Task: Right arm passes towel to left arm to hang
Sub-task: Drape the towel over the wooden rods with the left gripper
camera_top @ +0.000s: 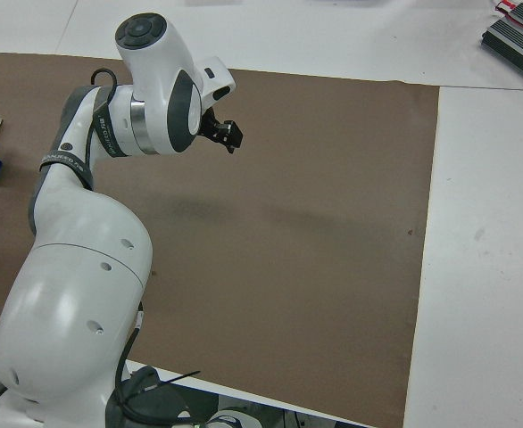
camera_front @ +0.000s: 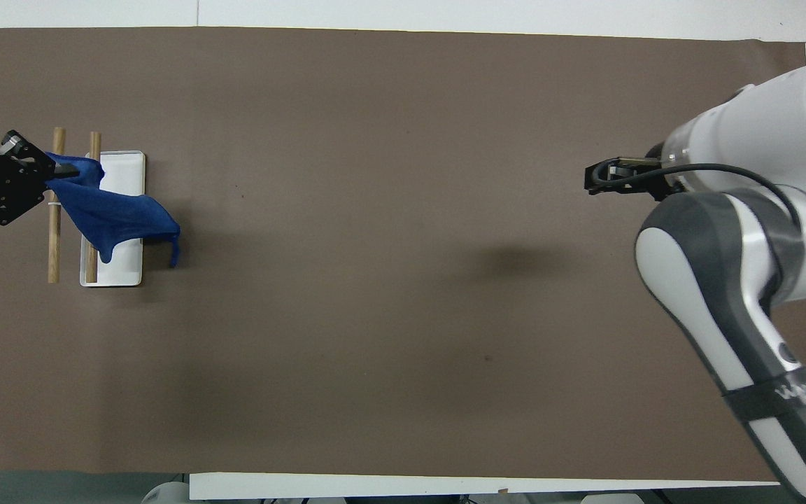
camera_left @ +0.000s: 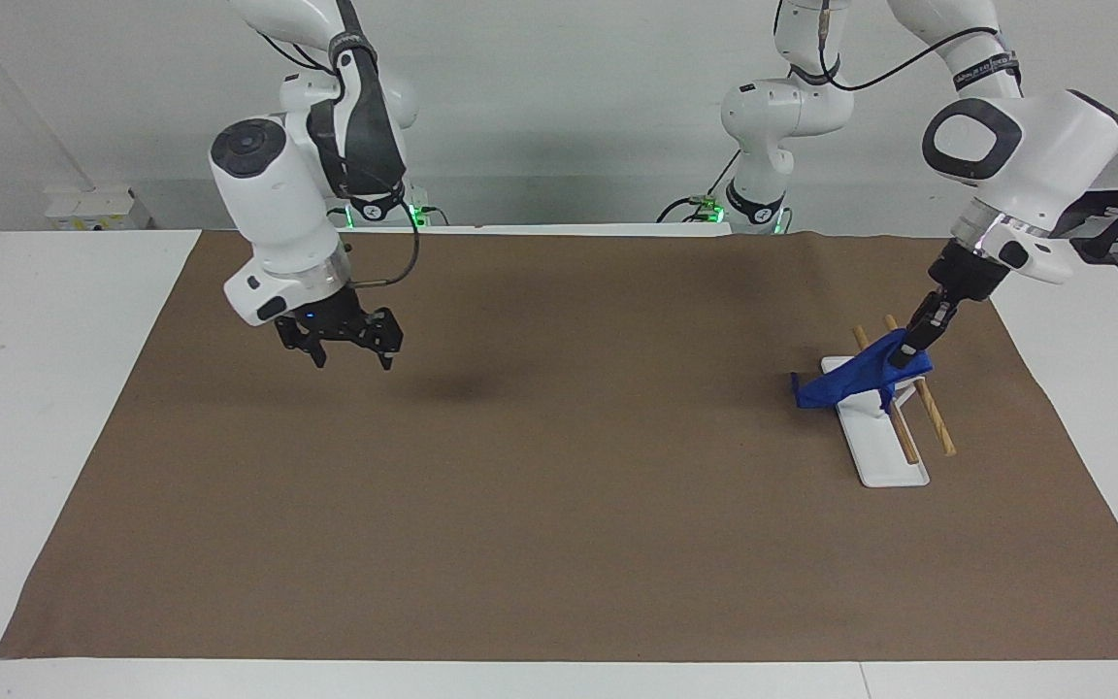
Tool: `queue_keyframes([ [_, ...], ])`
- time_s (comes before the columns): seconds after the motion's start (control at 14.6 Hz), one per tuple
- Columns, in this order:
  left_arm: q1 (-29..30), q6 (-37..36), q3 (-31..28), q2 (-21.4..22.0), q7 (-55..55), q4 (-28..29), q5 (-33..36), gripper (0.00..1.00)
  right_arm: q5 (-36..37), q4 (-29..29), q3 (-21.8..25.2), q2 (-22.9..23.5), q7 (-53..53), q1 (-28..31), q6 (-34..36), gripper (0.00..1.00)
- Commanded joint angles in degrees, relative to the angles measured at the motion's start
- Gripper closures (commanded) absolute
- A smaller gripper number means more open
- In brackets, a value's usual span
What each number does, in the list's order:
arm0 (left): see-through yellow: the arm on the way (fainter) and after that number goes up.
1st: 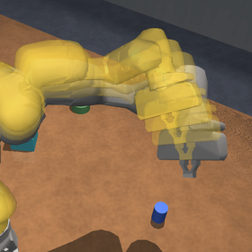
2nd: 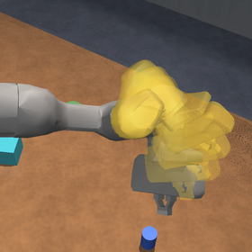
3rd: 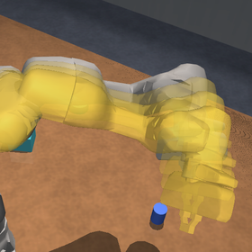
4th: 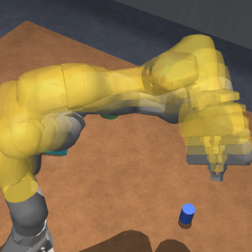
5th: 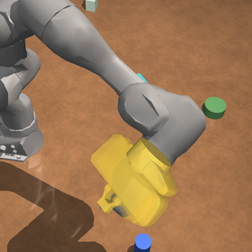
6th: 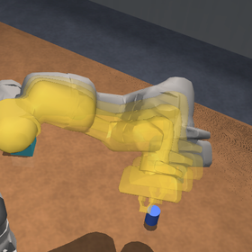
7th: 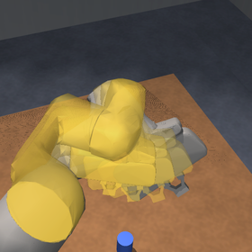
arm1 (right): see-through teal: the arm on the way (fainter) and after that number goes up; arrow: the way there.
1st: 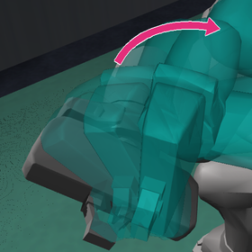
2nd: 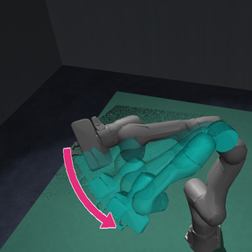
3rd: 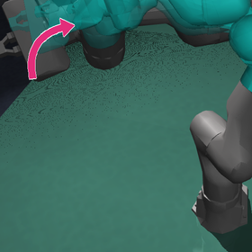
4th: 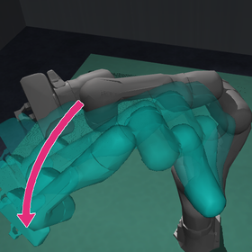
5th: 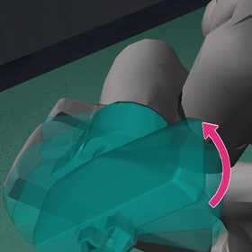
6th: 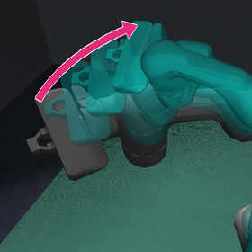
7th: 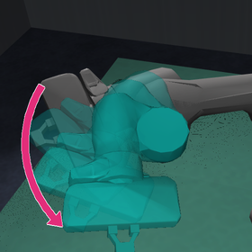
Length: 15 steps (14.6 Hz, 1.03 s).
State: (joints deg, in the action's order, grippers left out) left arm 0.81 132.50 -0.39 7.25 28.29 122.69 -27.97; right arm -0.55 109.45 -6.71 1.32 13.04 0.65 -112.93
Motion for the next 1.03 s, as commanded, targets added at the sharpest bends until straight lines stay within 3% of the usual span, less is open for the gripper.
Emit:
queue_keyframes([
  [0.0, 1.73, 1.97, 0.13, -3.03, 1.50, -3.86, 0.02, 1.00, 0.90, -2.47, 6.25, -2.11, -5.71, -0.56, 7.60, 0.00],
  [0.14, 2.70, 2.68, 0.13, -4.43, 1.86, -6.40, -0.07, 1.00, 0.90, -7.46, 9.68, -2.11, -11.26, -0.56, 15.07, 0.00],
  [0.27, 3.66, 2.24, -0.05, -5.31, 1.51, -8.42, 0.02, 1.00, 0.90, -10.29, 10.31, -2.03, -11.46, -0.48, 18.26, 0.00],
  [0.41, 4.20, 1.80, -0.14, -6.37, 0.90, -10.45, 0.11, 1.00, 0.90, -10.48, 10.57, -2.20, -11.28, -0.21, 17.92, 0.00],
  [0.96, 8.41, 1.10, -0.22, -6.46, -7.97, -9.32, 0.19, 1.00, 0.46, -9.60, 10.31, -3.87, -11.37, -0.39, 18.36, 0.00],
])
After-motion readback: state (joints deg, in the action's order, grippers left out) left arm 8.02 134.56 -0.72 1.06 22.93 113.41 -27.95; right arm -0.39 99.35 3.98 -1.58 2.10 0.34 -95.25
